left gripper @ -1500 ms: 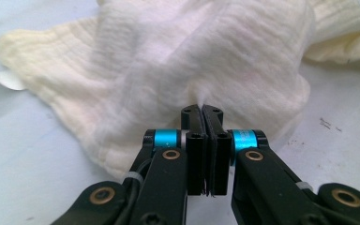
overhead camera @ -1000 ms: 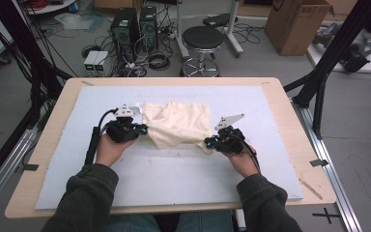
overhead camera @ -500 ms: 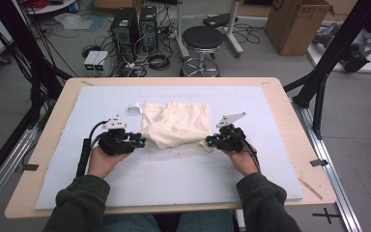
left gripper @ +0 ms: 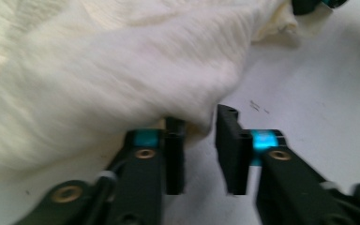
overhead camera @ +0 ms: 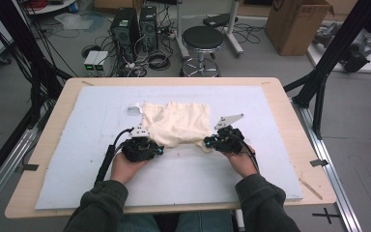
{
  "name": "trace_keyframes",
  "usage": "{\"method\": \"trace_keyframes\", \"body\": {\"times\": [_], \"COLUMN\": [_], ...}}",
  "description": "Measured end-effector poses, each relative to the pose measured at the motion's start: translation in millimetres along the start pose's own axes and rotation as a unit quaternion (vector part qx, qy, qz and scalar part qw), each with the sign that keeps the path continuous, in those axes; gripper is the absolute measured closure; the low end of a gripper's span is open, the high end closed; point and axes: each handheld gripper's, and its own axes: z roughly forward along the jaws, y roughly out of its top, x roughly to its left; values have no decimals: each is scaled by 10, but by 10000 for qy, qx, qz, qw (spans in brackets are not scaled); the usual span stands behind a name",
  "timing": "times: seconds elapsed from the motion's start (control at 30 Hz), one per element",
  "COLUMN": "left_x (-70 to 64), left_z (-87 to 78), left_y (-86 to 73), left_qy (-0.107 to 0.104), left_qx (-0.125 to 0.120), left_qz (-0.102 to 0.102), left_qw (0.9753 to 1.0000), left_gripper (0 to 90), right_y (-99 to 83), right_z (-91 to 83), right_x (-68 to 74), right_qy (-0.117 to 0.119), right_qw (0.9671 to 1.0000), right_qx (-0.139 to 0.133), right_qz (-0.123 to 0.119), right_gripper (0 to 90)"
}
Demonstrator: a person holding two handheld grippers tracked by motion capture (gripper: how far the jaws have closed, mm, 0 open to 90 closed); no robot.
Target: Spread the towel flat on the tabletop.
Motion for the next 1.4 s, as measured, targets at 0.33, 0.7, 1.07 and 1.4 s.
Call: {"method": "trace_keyframes", "body": {"times": [0.33,0.7,1.07,1.4], "left_x": [-19,45,328,426], "left_z": [-332,-419,-165,106], "left_y": [74,82,163,215], "left_qy": [-23,-213,409,459], "left_qx": [61,199,-201,339], "left_qz": [49,-93,-622,-630], "left_qw": [10000,9995,9970,9964], "left_gripper": [869,681,712,701], "right_y": [41,37,6,-35], "right_z": [-89,-116,34,117], "right_x": [152,246,-35,-169], "right_qy": [98,255,49,-89], "right_qw": [9996,9992,9999,9993], "right_qx": [-163,-101,60,75], "right_qz": [-186,-277,135,367], "right_gripper": [846,845,845,836]}}
